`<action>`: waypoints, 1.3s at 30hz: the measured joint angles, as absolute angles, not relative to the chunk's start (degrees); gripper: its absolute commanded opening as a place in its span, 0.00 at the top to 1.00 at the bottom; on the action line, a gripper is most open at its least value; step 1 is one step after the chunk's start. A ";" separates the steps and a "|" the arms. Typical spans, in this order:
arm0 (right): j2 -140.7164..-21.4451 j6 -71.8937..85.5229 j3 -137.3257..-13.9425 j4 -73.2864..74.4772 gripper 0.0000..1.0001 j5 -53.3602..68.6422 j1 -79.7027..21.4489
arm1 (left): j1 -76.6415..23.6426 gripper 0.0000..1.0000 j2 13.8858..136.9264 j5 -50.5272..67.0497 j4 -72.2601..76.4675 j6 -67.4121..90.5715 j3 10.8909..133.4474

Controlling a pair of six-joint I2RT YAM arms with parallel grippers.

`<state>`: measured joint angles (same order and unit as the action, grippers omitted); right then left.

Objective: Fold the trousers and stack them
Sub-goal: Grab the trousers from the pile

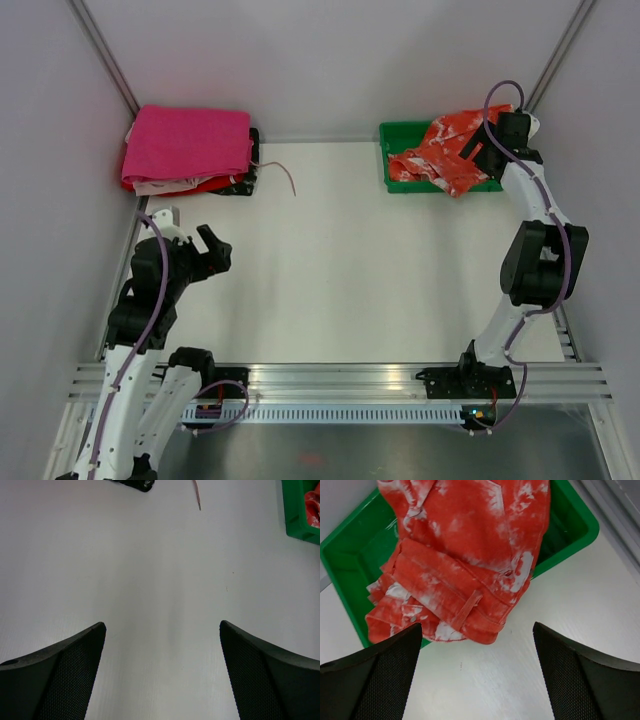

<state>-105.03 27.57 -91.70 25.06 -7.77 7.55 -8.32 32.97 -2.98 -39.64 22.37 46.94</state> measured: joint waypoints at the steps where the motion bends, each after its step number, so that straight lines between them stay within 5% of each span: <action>1: -106.06 27.33 -91.88 24.67 0.02 -8.12 8.08 | -8.32 0.00 33.23 -2.98 -39.55 22.33 46.94; 10: -114.50 22.61 -92.47 19.70 0.05 -8.86 8.91 | -8.32 0.00 38.04 -2.02 -38.79 21.39 46.85; 21: -122.87 20.69 -99.46 19.33 0.34 -8.60 9.67 | -8.32 0.00 39.75 -1.32 -38.54 21.30 46.63; 26: -124.44 20.86 -101.84 19.94 0.58 -7.09 9.98 | -8.32 0.00 40.01 -1.34 -38.41 21.30 46.63; 29: -125.62 20.84 -103.37 20.27 0.98 -5.41 10.15 | -8.32 0.00 40.29 -1.32 -38.39 21.28 46.63; 39: -124.11 22.28 -105.95 22.68 1.00 4.43 10.46 | -8.32 0.00 40.60 -0.32 -38.35 21.28 46.61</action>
<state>-124.11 22.28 -105.95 22.68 4.43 10.46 -8.32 40.60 -0.32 -38.35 21.28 46.61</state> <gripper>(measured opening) 0.055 0.993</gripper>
